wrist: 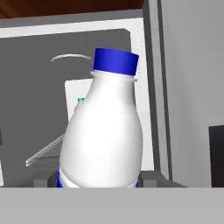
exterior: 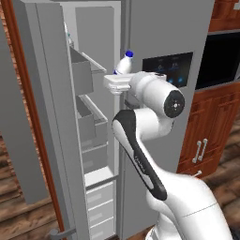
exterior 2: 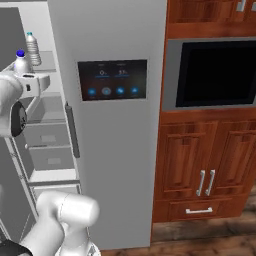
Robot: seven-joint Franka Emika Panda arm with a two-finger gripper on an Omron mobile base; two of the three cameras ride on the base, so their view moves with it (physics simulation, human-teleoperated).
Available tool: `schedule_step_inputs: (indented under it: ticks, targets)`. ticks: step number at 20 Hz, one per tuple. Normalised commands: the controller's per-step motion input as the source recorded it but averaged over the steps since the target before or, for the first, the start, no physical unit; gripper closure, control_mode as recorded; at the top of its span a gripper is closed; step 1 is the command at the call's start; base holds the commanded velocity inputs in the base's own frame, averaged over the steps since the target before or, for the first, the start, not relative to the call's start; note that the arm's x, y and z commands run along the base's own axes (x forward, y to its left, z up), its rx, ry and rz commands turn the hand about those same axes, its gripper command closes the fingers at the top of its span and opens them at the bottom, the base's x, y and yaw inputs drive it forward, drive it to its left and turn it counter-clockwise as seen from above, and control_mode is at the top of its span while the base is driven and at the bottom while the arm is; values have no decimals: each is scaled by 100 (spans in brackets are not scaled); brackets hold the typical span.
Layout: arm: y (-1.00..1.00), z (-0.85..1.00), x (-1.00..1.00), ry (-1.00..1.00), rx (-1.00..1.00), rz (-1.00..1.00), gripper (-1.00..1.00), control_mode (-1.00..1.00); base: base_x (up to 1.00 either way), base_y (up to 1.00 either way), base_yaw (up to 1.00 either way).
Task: Take the bottled waters from the counter and place them in the freezer to freeze. Close the freezer door after placing the bottles.
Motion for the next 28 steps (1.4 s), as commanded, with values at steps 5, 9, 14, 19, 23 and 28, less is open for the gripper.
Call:
schedule_step_inputs:
  ticks: [5,9,14,19,23,28]
  targets:
    - [43,-21,0,12,-24,10,100,-100,0,0,0]
    - [23,-1,0,3,-13,6,100,-100,0,0,0]
    - [-2,14,0,0,-2,0,100,-100,0,0,0]
    - [-19,1,30,0,0,0,100,-100,0,0,0]
    - [-1,0,55,0,0,0,100,-100,0,0,0]
    - [8,0,64,0,0,-1,100,-100,0,0,0]
